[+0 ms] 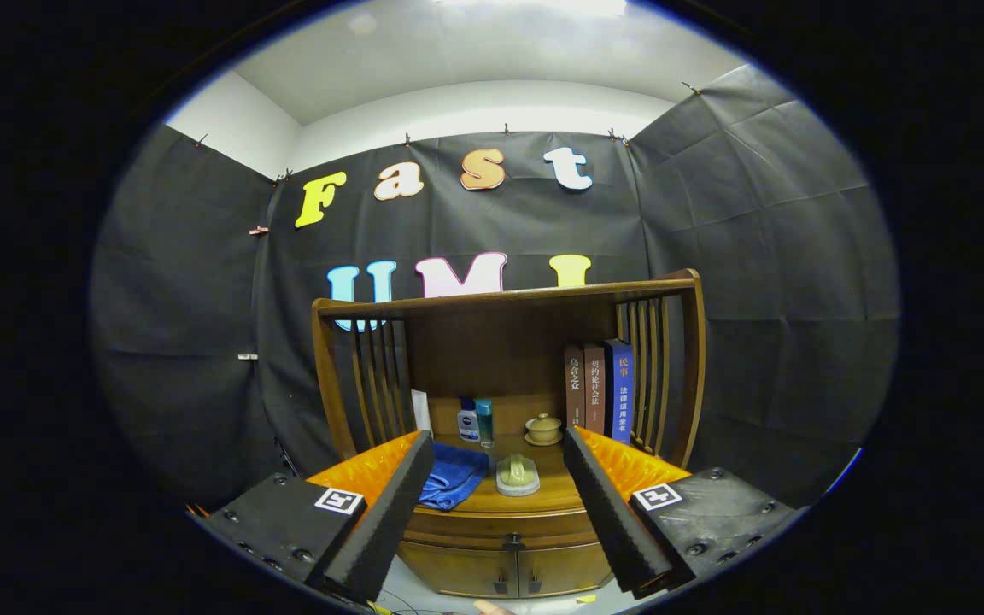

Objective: Pull open the drawer, take out the items inside it, and place them on the countertop above the cabinet.

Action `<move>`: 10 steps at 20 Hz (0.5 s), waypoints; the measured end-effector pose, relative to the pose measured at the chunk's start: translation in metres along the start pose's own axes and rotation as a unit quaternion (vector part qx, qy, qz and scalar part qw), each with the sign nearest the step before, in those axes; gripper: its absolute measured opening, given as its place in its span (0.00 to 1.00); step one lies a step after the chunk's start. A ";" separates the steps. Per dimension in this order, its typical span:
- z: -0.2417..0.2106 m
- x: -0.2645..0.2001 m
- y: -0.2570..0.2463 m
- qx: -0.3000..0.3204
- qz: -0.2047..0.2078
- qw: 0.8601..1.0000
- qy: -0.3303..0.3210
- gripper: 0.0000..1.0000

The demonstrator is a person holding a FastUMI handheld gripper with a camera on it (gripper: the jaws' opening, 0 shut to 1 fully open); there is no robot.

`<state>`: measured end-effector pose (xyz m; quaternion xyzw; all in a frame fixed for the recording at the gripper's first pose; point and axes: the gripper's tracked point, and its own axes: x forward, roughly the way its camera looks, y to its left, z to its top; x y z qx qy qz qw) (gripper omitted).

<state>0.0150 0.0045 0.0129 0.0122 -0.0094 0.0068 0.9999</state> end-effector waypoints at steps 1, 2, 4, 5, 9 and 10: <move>0.002 -0.002 0.002 0.000 0.002 1.000 -0.003 0.99; 0.003 -0.004 0.002 -0.001 0.003 1.000 -0.004 0.99; 0.003 -0.005 0.005 -0.004 0.006 1.000 -0.005 0.99; 0.003 -0.005 0.006 -0.005 0.007 1.000 -0.005 0.99; 0.002 -0.005 0.008 -0.006 0.009 1.000 -0.004 0.99; 0.001 -0.005 0.008 -0.007 0.009 1.000 -0.003 0.99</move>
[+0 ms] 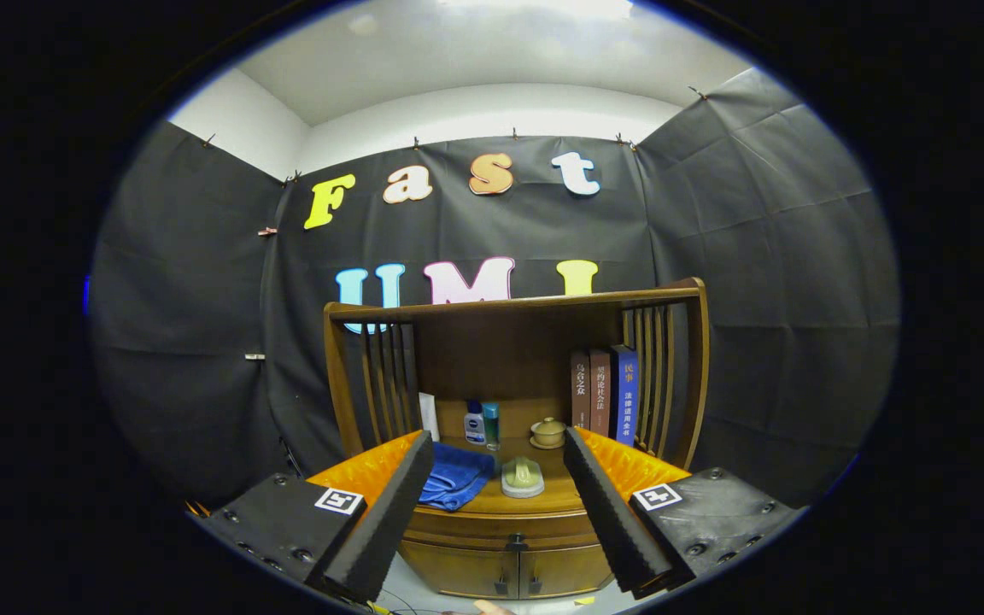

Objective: Pull open the drawer, take out the items inside it, and place them on the countertop above the cabinet.

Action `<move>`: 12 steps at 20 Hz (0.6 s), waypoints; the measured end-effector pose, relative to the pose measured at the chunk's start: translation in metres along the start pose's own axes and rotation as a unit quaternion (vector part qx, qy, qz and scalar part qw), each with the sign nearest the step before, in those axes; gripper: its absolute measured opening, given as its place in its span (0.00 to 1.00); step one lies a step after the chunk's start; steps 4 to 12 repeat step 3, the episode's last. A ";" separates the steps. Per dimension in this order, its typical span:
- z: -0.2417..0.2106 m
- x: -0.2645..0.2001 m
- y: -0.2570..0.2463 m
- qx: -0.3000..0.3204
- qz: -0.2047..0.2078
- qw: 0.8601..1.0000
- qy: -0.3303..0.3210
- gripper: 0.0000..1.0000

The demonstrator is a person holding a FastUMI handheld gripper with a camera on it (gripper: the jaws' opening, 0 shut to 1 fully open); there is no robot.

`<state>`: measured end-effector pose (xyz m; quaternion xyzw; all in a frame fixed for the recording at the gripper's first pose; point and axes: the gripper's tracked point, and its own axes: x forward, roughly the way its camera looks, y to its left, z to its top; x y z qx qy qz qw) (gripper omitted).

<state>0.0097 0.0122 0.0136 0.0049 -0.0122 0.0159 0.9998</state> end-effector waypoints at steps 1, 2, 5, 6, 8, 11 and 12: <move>-0.001 0.000 0.000 0.000 0.000 1.000 0.002 0.99; -0.003 0.000 0.000 0.001 0.001 1.000 0.004 0.99; -0.004 0.000 0.001 0.003 0.001 1.000 0.006 0.99; -0.004 0.000 0.001 0.003 0.001 1.000 0.006 0.99; -0.004 0.000 0.001 0.003 0.001 1.000 0.006 0.99; -0.004 0.000 0.001 0.003 0.001 1.000 0.006 0.99; -0.004 0.000 0.001 0.003 0.001 1.000 0.006 0.99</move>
